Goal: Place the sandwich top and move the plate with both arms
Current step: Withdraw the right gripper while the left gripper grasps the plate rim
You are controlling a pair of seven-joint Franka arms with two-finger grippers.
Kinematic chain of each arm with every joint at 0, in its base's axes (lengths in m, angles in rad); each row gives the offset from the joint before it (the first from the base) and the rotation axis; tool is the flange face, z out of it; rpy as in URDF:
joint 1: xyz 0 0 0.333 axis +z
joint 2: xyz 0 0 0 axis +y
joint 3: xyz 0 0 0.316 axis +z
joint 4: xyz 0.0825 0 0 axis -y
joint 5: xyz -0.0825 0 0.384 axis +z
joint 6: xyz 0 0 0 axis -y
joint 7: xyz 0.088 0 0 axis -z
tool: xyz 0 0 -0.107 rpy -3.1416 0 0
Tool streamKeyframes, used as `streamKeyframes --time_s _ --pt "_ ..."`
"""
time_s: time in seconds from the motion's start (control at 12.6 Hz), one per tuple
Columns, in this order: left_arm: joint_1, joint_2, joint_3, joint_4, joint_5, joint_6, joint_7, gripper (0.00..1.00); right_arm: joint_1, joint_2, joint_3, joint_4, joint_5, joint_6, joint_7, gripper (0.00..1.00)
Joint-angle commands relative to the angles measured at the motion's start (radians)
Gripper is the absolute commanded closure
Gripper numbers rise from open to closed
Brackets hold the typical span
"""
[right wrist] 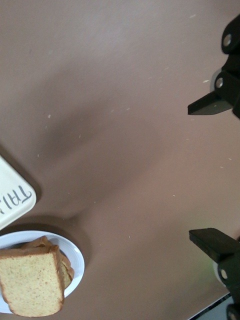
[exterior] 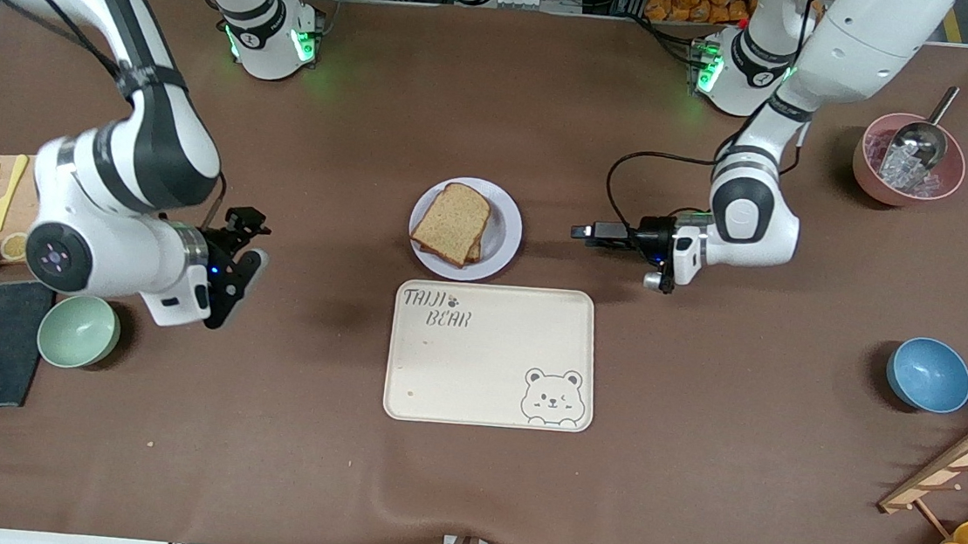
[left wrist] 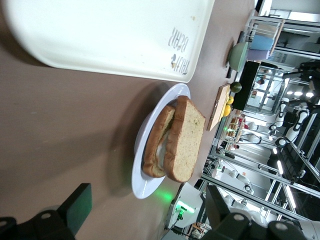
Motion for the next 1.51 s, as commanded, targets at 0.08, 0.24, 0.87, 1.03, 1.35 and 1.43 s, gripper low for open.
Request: streamKeyframes --time_s 0.08,0.24,0.87,1.03,1.35,1.43 --pt "-0.037 0.079 -0.002 0.024 -0.11 0.02 0.197 0.0 -0.039 -0.141 -0.039 -0.06 -0.007 0.002 0.158 0.0" --pt "-0.055 0.112 -0.002 0.048 -0.117 0.02 0.242 0.07 0.015 -0.194 -0.149 -0.05 0.006 0.001 0.216 0.0" --pt "-0.133 0.208 -0.002 0.131 -0.195 0.043 0.316 0.32 0.144 -0.333 -0.381 0.005 0.016 -0.123 0.692 0.0" --pt "-0.148 0.215 -0.002 0.148 -0.196 0.046 0.316 0.4 0.148 -0.353 -0.429 0.026 0.022 -0.168 0.713 0.0" --pt "-0.165 0.227 0.0 0.165 -0.196 0.055 0.317 0.5 0.147 -0.384 -0.435 0.108 0.036 -0.317 0.856 0.0" --pt "-0.167 0.235 0.0 0.172 -0.196 0.055 0.322 0.52 0.147 -0.407 -0.433 0.108 0.027 -0.308 0.851 0.0"
